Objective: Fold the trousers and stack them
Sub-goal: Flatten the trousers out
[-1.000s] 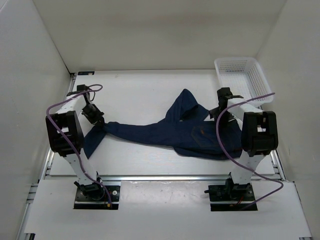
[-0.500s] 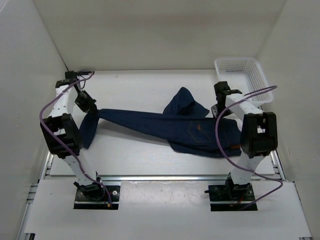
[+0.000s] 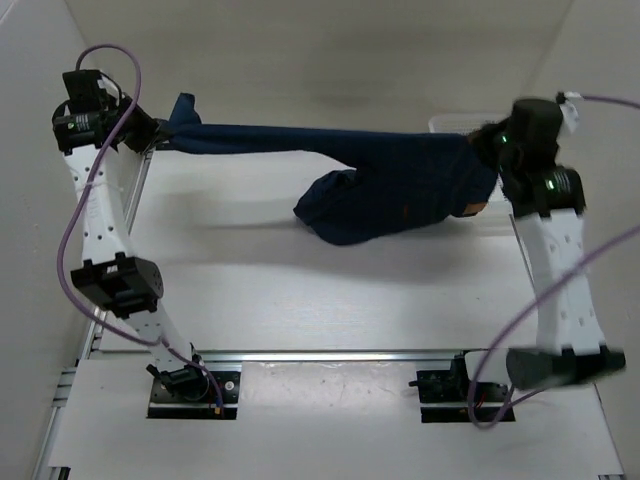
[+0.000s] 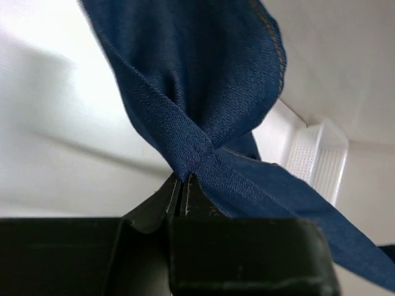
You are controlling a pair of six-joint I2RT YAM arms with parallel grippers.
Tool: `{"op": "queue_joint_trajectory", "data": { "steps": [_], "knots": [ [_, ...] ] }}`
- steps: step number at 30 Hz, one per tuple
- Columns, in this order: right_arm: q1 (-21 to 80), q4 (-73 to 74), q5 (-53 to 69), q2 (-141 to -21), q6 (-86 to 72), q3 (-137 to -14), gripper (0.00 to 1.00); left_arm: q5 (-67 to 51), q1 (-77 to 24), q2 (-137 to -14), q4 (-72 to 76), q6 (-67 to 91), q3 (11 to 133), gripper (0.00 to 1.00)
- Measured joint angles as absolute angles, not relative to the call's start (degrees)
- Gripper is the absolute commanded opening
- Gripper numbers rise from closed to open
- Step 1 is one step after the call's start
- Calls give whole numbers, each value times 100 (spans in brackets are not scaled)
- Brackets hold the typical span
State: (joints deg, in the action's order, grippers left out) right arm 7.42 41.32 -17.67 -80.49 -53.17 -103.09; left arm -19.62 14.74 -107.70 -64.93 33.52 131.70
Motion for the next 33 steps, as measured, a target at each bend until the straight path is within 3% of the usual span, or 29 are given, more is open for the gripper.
{"op": "queue_joint_trajectory", "data": {
  "steps": [4, 5, 6, 7, 8, 9, 10, 13, 15, 16, 17, 18, 19, 20, 28, 31, 33],
  "knots": [
    [738, 4222, -1841, -6027, -5190, -8637, 0, -2056, 1479, -9762, -6359, 3315, 11985, 10],
    [740, 4281, -1865, -5551, -5227, -8138, 2, -2051, 1476, -9529, -6366, 3301, 11587, 15],
    [742, 4418, -1887, -5015, -5312, -7605, 15, -2043, 1479, -9319, -6364, 3299, 11157, 44],
    [740, 4609, -1940, -4449, -5413, -7085, 59, -2012, 1479, -9120, -6294, 3249, 10648, 64],
    [714, 4807, -2108, -3903, -5505, -6569, 71, -1857, 1509, -8925, -6189, 3212, 10079, 82],
    [672, 5037, -2285, -3341, -5533, -6082, 80, -1758, 1581, -8805, -6132, 3197, 9564, 94],
    [615, 5413, -2436, -2794, -5583, -5712, 85, -1651, 1675, -8761, -6086, 3194, 9063, 100],
    [596, 6217, -2707, -1986, -5610, -5378, 88, -1428, 1876, -8899, -6119, 3133, 8202, 100],
    [591, 6412, -2840, -1997, -5531, -5470, 81, -1354, 1894, -9017, -6163, 3068, 8101, 100],
    [589, 6464, -2886, -2121, -5478, -5544, 71, -1334, 1890, -9019, -6121, 3037, 8119, 95],
    [589, 6532, -2926, -2320, -5402, -5662, 43, -1315, 1879, -9011, -6123, 3006, 8191, 64],
    [587, 6528, -2950, -2567, -5293, -5774, 25, -1302, 1861, -8997, -6099, 3020, 8265, 35],
    [582, 6471, -2956, -2877, -5203, -5887, 13, -1288, 1848, -8976, -6064, 2995, 8335, 14],
    [580, 6392, -2939, -3138, -5113, -5951, 0, -1275, 1824, -8945, -6016, 2961, 8390, 10],
    [652, 5306, -1763, -5159, -4523, -5817, 0, -1262, 1205, -9035, -5889, 2569, 8442, 13],
    [716, 4941, -1415, -5470, -4434, -5448, 0, -1223, 694, -9330, -5924, 2423, 8523, 31],
    [731, 4845, -1271, -5577, -4372, -5301, 0, -1164, 193, -9710, -6001, 2359, 8844, 50]
  ]
}}
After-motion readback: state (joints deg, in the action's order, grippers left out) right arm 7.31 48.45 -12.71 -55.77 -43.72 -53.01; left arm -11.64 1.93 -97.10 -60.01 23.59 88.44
